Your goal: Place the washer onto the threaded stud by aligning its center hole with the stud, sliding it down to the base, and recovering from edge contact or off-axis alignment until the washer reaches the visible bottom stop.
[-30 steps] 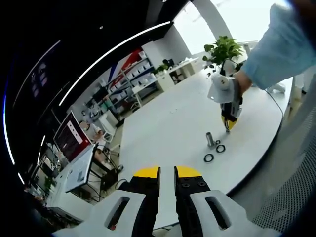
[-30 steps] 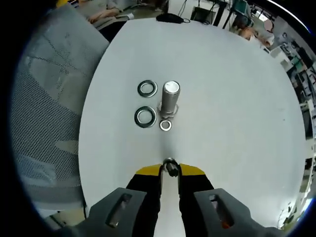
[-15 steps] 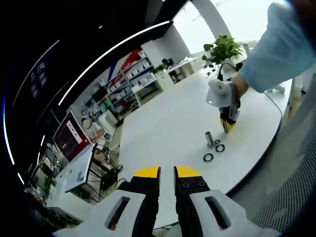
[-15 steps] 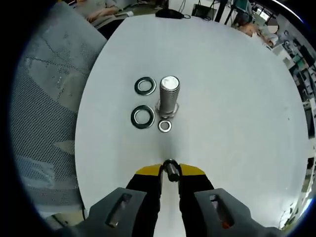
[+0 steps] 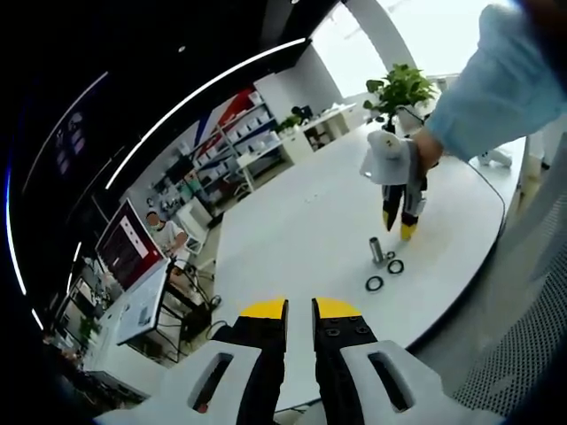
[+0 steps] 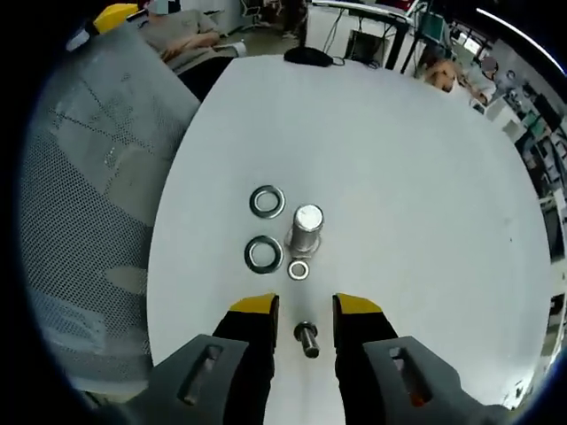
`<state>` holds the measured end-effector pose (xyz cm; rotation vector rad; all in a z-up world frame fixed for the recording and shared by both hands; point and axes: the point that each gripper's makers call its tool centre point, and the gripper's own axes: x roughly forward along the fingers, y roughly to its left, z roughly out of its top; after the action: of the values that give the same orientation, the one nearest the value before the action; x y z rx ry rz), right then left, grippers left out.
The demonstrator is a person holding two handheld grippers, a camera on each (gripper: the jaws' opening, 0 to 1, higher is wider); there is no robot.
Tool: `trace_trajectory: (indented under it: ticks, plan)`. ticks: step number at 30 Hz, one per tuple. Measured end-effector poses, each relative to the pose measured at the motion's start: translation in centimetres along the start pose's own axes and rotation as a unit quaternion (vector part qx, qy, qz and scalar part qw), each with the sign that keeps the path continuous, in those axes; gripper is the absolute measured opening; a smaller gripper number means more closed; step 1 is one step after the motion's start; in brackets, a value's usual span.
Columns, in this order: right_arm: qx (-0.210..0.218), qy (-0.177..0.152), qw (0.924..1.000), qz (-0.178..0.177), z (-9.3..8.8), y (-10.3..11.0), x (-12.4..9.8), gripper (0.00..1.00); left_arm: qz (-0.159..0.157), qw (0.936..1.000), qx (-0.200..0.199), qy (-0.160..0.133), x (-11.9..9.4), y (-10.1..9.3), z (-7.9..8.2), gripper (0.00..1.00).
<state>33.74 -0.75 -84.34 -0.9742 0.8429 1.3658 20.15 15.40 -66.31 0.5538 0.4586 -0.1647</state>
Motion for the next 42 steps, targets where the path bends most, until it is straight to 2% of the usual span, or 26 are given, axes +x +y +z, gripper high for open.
trace_trajectory:
  ticks: [3,8,16,20,29,34,42]
  plan:
    - [-0.024,0.008,0.9996,0.015,0.2,0.3,0.7,0.26,0.002,1.0,-0.001,0.0,0.0,0.1,0.0,0.08]
    - [-0.041,0.017,0.9987,0.025,0.6,0.1,1.8,0.25,0.0,1.0,0.0,0.003,0.0,0.0,-0.1,0.08]
    - [-0.045,0.035,0.9975,0.041,0.6,0.1,3.3,0.23,0.0,1.0,0.0,0.004,0.1,0.0,-0.1,0.08]
    - [-0.047,0.044,0.9968,0.048,0.4,0.2,3.7,0.19,-0.001,1.0,0.0,0.004,0.1,0.0,-0.2,0.08]
    - [-0.047,0.045,0.9968,0.046,0.6,0.1,4.0,0.17,-0.004,1.0,0.001,0.004,0.1,-0.1,-0.1,0.08]
    - [-0.041,0.032,0.9976,0.045,0.4,0.0,3.9,0.17,-0.004,1.0,0.0,0.004,0.1,-0.1,-0.1,0.08]
    - [-0.048,0.04,0.9974,0.036,0.4,0.3,3.9,0.14,-0.004,1.0,0.0,0.004,0.1,-0.1,-0.1,0.08]
